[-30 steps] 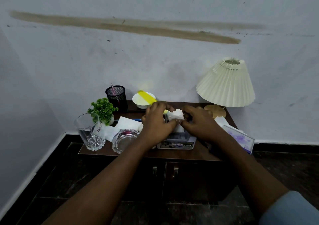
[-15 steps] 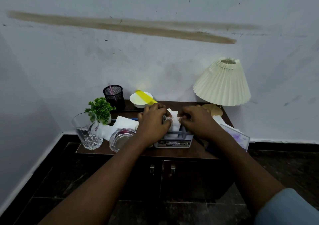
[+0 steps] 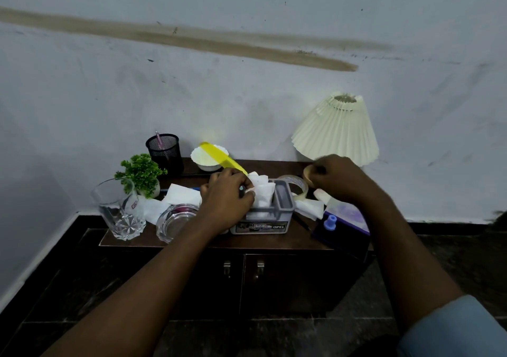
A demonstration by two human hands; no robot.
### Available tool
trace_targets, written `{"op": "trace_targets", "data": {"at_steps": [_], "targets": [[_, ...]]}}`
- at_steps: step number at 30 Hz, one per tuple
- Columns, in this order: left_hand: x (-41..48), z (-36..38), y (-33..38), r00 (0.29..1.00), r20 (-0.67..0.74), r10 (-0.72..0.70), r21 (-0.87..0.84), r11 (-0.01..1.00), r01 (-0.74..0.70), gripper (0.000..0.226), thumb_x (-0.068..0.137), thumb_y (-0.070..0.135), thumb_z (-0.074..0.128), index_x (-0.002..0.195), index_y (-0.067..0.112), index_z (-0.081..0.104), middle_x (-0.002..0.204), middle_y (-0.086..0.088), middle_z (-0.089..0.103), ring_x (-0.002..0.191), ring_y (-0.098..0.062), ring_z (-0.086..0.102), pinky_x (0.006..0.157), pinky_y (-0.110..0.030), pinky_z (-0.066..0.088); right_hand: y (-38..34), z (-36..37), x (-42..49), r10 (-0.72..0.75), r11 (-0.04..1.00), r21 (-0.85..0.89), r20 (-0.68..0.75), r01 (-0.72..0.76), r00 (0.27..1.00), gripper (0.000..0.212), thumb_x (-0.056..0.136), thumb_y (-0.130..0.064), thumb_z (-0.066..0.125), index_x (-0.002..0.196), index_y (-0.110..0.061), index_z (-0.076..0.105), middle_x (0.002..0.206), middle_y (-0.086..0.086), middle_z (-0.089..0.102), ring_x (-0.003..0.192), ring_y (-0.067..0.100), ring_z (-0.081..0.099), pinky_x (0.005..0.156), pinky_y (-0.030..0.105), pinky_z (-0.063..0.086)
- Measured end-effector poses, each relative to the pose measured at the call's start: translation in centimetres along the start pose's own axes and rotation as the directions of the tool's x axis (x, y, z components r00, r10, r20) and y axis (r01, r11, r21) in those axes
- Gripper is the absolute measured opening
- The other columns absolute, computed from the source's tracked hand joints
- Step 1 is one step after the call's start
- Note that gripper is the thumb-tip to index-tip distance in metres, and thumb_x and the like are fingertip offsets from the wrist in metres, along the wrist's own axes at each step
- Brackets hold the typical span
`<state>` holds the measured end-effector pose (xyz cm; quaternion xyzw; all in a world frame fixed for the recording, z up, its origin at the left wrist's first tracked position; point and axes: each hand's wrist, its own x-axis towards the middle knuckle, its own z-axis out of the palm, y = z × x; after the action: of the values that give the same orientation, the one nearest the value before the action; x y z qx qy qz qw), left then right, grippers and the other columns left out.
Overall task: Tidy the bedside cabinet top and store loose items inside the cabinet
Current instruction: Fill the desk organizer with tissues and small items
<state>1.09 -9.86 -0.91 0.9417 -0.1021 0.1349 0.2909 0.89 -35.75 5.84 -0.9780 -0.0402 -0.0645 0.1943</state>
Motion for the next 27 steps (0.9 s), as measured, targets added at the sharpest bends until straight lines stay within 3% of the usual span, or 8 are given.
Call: {"op": "trace_targets", "data": {"at_steps": [4, 7, 9, 13, 15, 19, 23, 27], "targets": [[-0.1, 0.0, 0.3, 1.000, 0.011, -0.005, -0.018, 1.000, 0.005, 0.008, 0.087, 0.040, 0.065, 0.093, 0.036, 0.062, 0.117, 0.009, 0.057, 0.123, -0.025, 0.046, 0.086, -0.041, 0.028, 3.5, 0.1, -0.3, 0.333, 0.941, -0.167, 0.296, -0.295, 0.895, 0.017, 0.092, -0.020, 0.070, 0.098, -0.004, 0.069, 0.089, 0.017, 0.075, 0.068, 0.023, 0.066, 0.067, 0.034, 0.055], [-0.1, -0.2, 0.6, 1.000, 0.012, 0.005, -0.028, 1.000, -0.005, 0.011, 0.086, 0.039, 0.066, 0.095, 0.033, 0.063, 0.114, 0.008, 0.057, 0.122, -0.025, 0.047, 0.087, -0.043, 0.033, 5.2, 1.3, -0.2, 0.286, 0.929, -0.286, 0.145, -0.237, 0.947, 0.020, 0.093, -0.022, 0.067, 0.107, -0.008, 0.068, 0.104, 0.009, 0.071, 0.091, 0.025, 0.067, 0.084, 0.038, 0.056], [-0.2, -0.3, 0.7, 1.000, 0.013, 0.001, -0.037, 0.999, 0.000, 0.012, 0.085, 0.039, 0.066, 0.095, 0.033, 0.063, 0.113, 0.008, 0.057, 0.121, -0.025, 0.048, 0.088, -0.044, 0.035, 5.2, 2.2, -0.2, 0.210, 0.951, -0.246, 0.079, -0.186, 0.974, 0.020, 0.092, -0.025, 0.067, 0.107, -0.011, 0.067, 0.108, 0.008, 0.069, 0.096, 0.026, 0.064, 0.084, 0.037, 0.053], [-0.5, -0.6, 0.4, 1.000, 0.013, 0.009, -0.052, 0.999, -0.009, 0.015, 0.083, 0.039, 0.068, 0.097, 0.035, 0.063, 0.115, 0.008, 0.057, 0.122, -0.026, 0.046, 0.090, -0.044, 0.036, 3.9, 4.8, 0.1, 0.146, 0.974, -0.203, 0.201, -0.104, 0.969, 0.028, 0.090, -0.033, 0.069, 0.100, -0.008, 0.073, 0.095, 0.013, 0.073, 0.090, 0.029, 0.066, 0.069, 0.030, 0.044], [-0.7, -0.6, 0.3, 1.000, 0.018, 0.019, -0.056, 0.998, -0.018, 0.019, 0.082, 0.041, 0.069, 0.100, 0.037, 0.063, 0.115, 0.009, 0.056, 0.123, -0.025, 0.045, 0.091, -0.044, 0.037, 3.5, 6.0, 0.3, 0.115, 0.975, -0.207, 0.172, -0.078, 0.978, 0.032, 0.093, -0.035, 0.064, 0.096, -0.004, 0.073, 0.093, 0.014, 0.071, 0.091, 0.031, 0.066, 0.071, 0.027, 0.037], [-0.7, -0.8, 0.3, 1.000, 0.015, 0.023, -0.044, 0.999, -0.022, 0.024, 0.082, 0.042, 0.069, 0.104, 0.035, 0.063, 0.118, 0.010, 0.055, 0.123, -0.024, 0.044, 0.091, -0.043, 0.036, 3.5, 6.9, 1.1, 0.248, 0.954, -0.199, 0.111, -0.223, 0.962, 0.029, 0.098, -0.028, 0.057, 0.106, -0.003, 0.069, 0.107, 0.016, 0.068, 0.103, 0.033, 0.065, 0.088, 0.033, 0.047], [-0.8, -0.9, 0.3, 0.999, 0.017, 0.035, -0.023, 0.999, -0.035, 0.024, 0.083, 0.040, 0.068, 0.106, 0.035, 0.064, 0.123, 0.010, 0.056, 0.124, -0.024, 0.043, 0.090, -0.043, 0.035, 3.8, 7.3, 1.0, 0.226, 0.954, -0.225, 0.101, -0.199, 0.969, 0.035, 0.094, -0.038, 0.063, 0.107, -0.006, 0.067, 0.106, 0.012, 0.068, 0.099, 0.028, 0.064, 0.082, 0.029, 0.043], [-0.8, -0.9, 0.2, 0.999, 0.012, 0.035, -0.004, 0.999, -0.035, 0.023, 0.084, 0.041, 0.067, 0.107, 0.035, 0.063, 0.125, 0.010, 0.055, 0.125, -0.024, 0.043, 0.091, -0.044, 0.035, 3.3, 7.8, 1.6, 0.341, 0.924, -0.217, 0.091, -0.315, 0.936, 0.036, 0.100, -0.036, 0.058, 0.116, -0.005, 0.066, 0.121, 0.013, 0.065, 0.116, 0.027, 0.060, 0.103, 0.031, 0.040]]}}
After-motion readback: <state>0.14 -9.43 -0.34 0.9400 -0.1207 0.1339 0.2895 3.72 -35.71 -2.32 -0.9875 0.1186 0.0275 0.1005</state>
